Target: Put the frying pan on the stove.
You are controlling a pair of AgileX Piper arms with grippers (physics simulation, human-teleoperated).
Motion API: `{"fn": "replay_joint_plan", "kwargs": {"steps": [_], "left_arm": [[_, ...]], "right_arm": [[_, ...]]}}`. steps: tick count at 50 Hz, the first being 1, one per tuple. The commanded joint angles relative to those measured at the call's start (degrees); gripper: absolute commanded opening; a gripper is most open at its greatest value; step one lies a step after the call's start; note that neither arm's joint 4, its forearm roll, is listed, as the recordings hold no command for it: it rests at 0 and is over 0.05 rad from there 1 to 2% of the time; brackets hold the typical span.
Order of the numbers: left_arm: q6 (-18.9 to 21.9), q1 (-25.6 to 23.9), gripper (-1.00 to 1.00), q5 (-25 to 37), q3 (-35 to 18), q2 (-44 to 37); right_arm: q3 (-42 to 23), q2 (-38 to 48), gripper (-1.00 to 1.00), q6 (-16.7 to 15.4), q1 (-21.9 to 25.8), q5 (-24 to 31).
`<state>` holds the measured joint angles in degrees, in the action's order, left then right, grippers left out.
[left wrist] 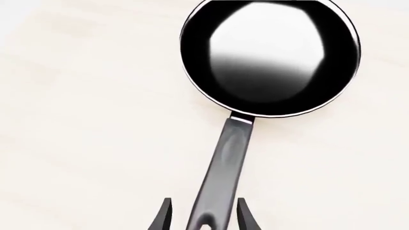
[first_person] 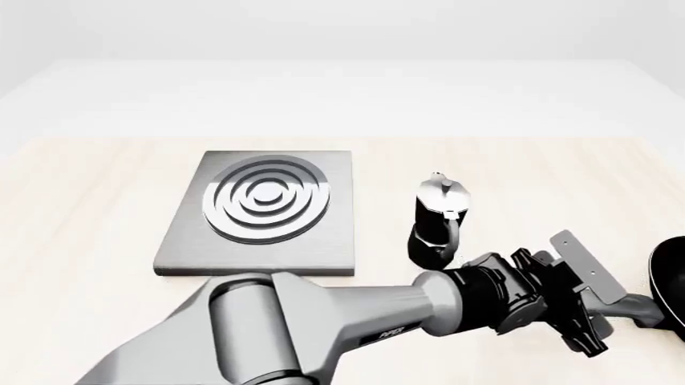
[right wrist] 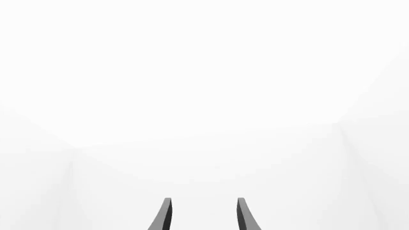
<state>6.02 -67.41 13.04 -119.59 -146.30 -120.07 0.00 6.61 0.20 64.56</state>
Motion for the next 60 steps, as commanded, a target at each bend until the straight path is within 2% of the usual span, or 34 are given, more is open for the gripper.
{"fn": "replay_joint_plan", "kwargs": {"steps": [1,14,15,28,47,60], "left_arm": [[0.18,0.16,1.00,0.94,-1.14,-0.70],[1.41,0.18,1.00,-0.81,0.50,0.64],[1.48,0.24,-1.00,-0.86,0.54,0.73],[1.80,-0.35,-1.00,-2.01,2.06,1.79],[1.27,-2.07,-1.00,-6.05,9.03,7.35],[1.32,-1.81,-1.00,-7.37,11.27,10.72]], "right_arm": [[0.04,0.00,1.00,-0.11,0.16,0.04],[0.00,0.00,1.00,-0.23,0.33,0.06],[0.00,0.00,1.00,-0.21,0.35,0.06],[-0.12,0.00,1.00,-0.53,0.73,0.11],[-0.25,0.00,1.00,-0.70,0.92,0.12],[-0.21,0.00,1.00,-0.70,0.89,0.12]]}}
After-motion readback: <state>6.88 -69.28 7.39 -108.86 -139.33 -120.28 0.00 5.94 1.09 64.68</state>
